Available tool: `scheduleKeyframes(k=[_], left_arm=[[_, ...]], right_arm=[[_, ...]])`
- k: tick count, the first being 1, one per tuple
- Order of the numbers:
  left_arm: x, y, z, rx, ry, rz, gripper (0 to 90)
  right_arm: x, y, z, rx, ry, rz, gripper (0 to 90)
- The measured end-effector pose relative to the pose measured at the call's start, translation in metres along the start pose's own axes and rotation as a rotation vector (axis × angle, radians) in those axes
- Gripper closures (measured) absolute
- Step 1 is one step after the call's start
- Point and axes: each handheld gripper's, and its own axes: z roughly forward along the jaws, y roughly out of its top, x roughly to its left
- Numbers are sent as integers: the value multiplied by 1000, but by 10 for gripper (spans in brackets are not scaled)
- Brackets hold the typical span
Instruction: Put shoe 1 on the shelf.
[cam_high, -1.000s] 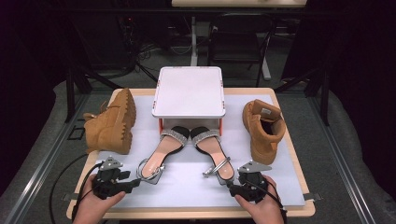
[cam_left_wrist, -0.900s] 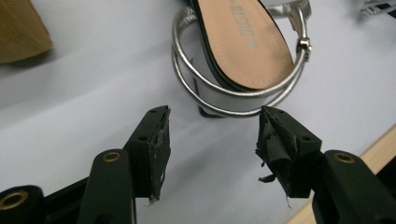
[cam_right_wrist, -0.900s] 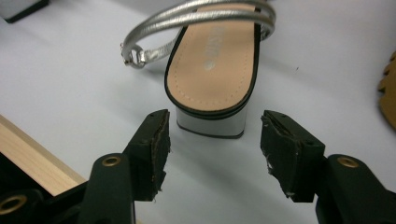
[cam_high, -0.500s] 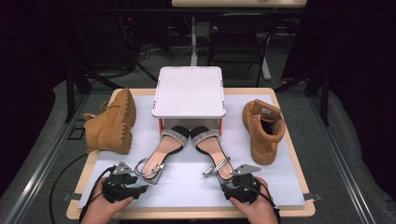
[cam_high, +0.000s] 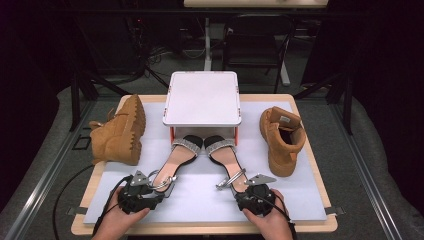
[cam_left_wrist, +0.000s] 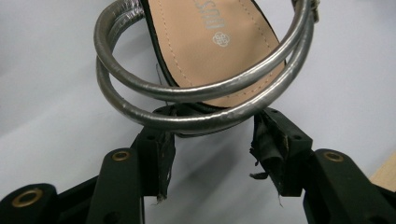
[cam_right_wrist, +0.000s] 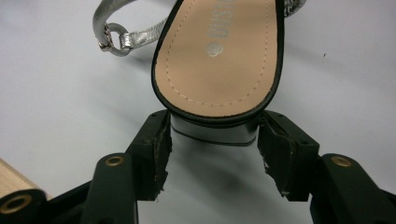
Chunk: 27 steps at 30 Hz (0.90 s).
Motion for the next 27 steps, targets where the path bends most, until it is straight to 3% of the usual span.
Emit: scheduleKeyframes(k=[6, 11, 16, 20, 27], left_arm=[[-10, 2, 1, -15, -19, 30, 520], [-17, 4, 4, -32, -34, 32, 517], [-23, 6, 8, -49, -34, 36, 487], [-27, 7, 10, -55, -58, 38, 469], [-29, 10, 17, -67, -62, 35, 394]], right_arm=[[9, 0, 0, 6, 16, -19, 468], [19, 0, 2, 7, 33, -45, 475], [26, 0, 3, 2, 67, -50, 459], [33, 0, 5, -4, 103, -71, 438], [41, 1, 9, -18, 108, -105, 408]])
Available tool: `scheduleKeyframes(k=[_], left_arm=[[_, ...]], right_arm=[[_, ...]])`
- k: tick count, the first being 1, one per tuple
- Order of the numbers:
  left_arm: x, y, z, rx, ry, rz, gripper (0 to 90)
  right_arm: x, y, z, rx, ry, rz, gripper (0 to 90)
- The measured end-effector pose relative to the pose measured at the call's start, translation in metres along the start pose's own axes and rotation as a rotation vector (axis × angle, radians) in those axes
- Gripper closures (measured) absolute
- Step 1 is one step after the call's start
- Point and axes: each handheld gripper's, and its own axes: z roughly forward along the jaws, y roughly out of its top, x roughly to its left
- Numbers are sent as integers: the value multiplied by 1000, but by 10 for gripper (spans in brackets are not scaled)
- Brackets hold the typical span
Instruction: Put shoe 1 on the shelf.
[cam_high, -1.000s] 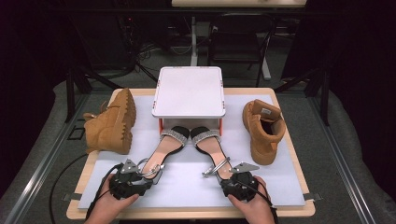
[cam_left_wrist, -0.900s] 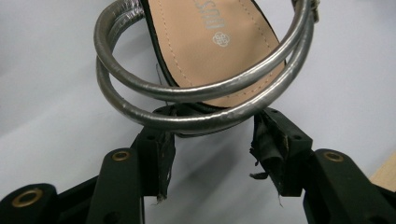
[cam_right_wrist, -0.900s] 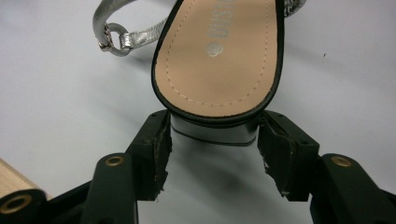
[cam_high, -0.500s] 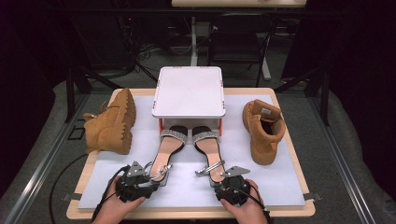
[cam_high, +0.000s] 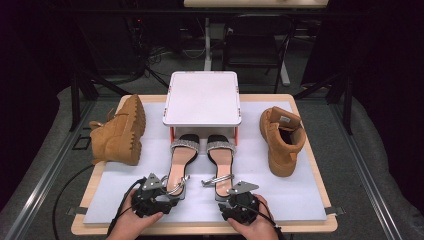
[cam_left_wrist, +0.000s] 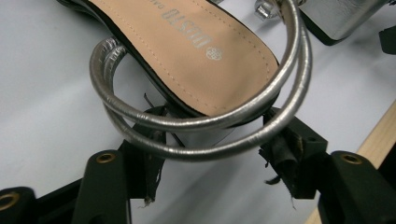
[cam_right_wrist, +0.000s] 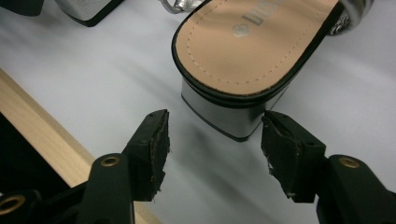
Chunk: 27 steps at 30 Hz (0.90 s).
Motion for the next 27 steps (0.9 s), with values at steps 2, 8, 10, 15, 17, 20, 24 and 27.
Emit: scheduleKeyframes(k=[2, 8, 10, 15, 17, 20, 24, 27], left_arm=[[0, 1, 3, -2, 6, 0, 375], [3, 3, 10, 3, 11, -2, 340], [3, 4, 11, 4, 7, -2, 327], [3, 6, 15, 7, 15, -1, 305], [3, 6, 17, 5, 11, 2, 298], [3, 7, 18, 5, 13, 5, 291], [3, 9, 19, 13, 16, 3, 291], [3, 10, 18, 20, 15, 1, 292]], right_arm=[[-1, 1, 2, -5, -15, -5, 395], [-5, 7, 11, -16, -32, 10, 350], [-6, 9, 14, -14, -32, 16, 329], [-6, 12, 17, -10, -36, 19, 303], [-7, 12, 18, -15, -34, 21, 293], [-6, 12, 20, -24, -40, 29, 286], [-5, 15, 23, -23, -50, 26, 275], [-4, 16, 26, -23, -58, 22, 268]])
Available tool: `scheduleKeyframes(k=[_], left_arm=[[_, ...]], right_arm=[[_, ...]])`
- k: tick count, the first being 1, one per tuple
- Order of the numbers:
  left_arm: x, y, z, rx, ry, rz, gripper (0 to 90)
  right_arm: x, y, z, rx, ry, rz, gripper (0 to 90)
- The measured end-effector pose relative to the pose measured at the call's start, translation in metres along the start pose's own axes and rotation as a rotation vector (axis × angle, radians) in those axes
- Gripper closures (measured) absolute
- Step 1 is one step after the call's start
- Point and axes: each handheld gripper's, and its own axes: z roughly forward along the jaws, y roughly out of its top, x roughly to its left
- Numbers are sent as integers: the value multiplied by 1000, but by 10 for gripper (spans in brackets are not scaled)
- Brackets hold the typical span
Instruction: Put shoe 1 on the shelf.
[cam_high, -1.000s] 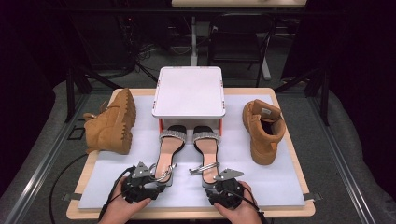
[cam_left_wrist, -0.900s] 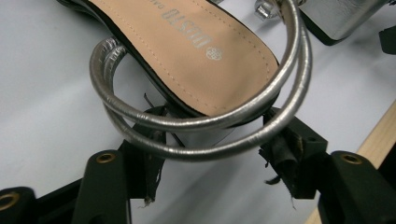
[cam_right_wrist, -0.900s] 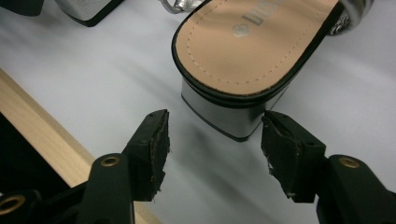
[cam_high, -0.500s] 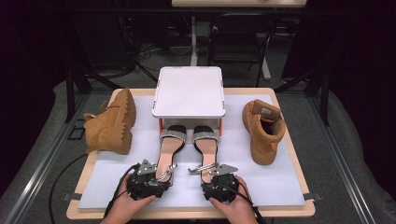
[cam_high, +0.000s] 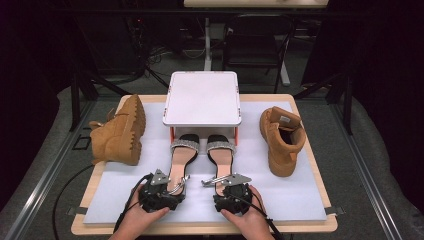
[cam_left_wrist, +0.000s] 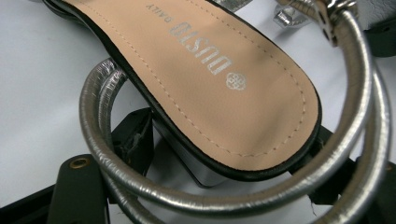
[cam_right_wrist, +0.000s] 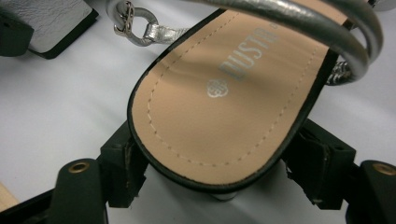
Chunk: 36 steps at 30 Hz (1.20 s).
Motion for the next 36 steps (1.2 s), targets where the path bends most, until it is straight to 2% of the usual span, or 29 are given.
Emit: scheduleKeyframes(k=[4, 10, 13, 19, 20, 21, 29, 33, 36], left_arm=[[-1, 2, -1, 9, 9, 3, 295], [-3, 10, -9, -14, -1, -39, 296], [-3, 14, -14, -27, -1, -43, 301], [3, 26, -17, -57, 3, -66, 310], [5, 32, -17, -50, 0, -83, 311], [5, 32, -17, -50, 0, -83, 311], [11, 54, 0, -29, 28, -98, 312], [14, 64, 12, -17, 64, -81, 312], [20, 70, 19, -15, 62, -95, 313]], right_arm=[[-1, 1, -1, 0, -1, 26, 277], [1, 1, -1, 6, -12, 32, 280], [2, 2, -2, 7, -16, 34, 281], [2, 9, -8, 4, -5, 61, 282], [3, 10, -8, -2, -4, 71, 283], [3, 10, -8, -2, -4, 71, 283], [2, 11, -11, 3, -4, 68, 285], [0, 14, -12, -5, -1, 75, 286], [-3, 19, -10, -12, -3, 78, 288]])
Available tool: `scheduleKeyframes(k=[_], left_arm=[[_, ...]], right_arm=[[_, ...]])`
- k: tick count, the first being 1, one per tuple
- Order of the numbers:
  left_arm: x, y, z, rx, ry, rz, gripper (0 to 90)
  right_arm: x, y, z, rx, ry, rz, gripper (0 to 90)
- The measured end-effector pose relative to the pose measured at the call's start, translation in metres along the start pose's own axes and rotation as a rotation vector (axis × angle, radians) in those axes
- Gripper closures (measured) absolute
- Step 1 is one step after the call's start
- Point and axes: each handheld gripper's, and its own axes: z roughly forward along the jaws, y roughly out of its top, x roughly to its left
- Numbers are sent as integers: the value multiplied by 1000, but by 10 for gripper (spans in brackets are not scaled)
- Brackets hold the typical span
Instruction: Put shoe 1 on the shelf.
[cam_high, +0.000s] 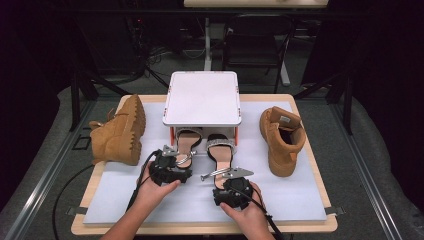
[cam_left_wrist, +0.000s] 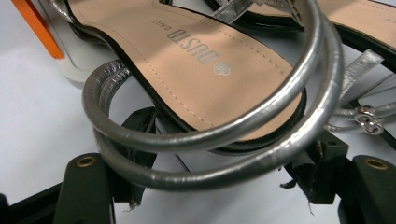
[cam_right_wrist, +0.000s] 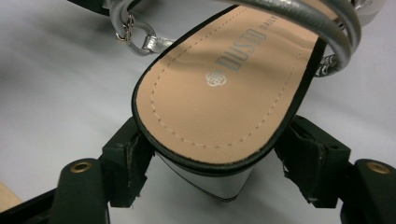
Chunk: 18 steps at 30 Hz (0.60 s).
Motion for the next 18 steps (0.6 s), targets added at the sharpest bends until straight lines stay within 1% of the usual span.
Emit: scheduleKeyframes(k=[2, 3, 4, 5, 6, 8, 9, 13, 17, 18], left_arm=[[3, 4, 3, -2, 10, -12, 318], [5, 5, 3, -4, 11, -15, 321], [6, 6, 4, -5, 8, -17, 322], [7, 7, 5, -7, 7, -27, 323], [9, 8, 6, -3, 10, -28, 324], [10, 9, 9, 1, 17, -26, 325], [10, 10, 10, 3, 18, -24, 326], [12, 14, 13, -13, 20, -36, 326], [12, 20, 15, -27, 29, -38, 326], [12, 21, 15, -24, 27, -37, 327]], right_arm=[[-3, 5, 3, -4, -1, 4, 289], [-5, 7, 5, -11, -2, 9, 290], [-6, 10, 6, -7, -7, 10, 290], [-8, 14, 8, -11, -7, 12, 290], [-10, 17, 10, -19, -7, 14, 290], [-14, 23, 14, -8, 2, 26, 291], [-15, 25, 17, -11, -2, 27, 291], [-19, 32, 26, 4, -9, 14, 292], [-22, 40, 31, -10, -16, 13, 293], [-22, 43, 33, -15, -23, 10, 293]])
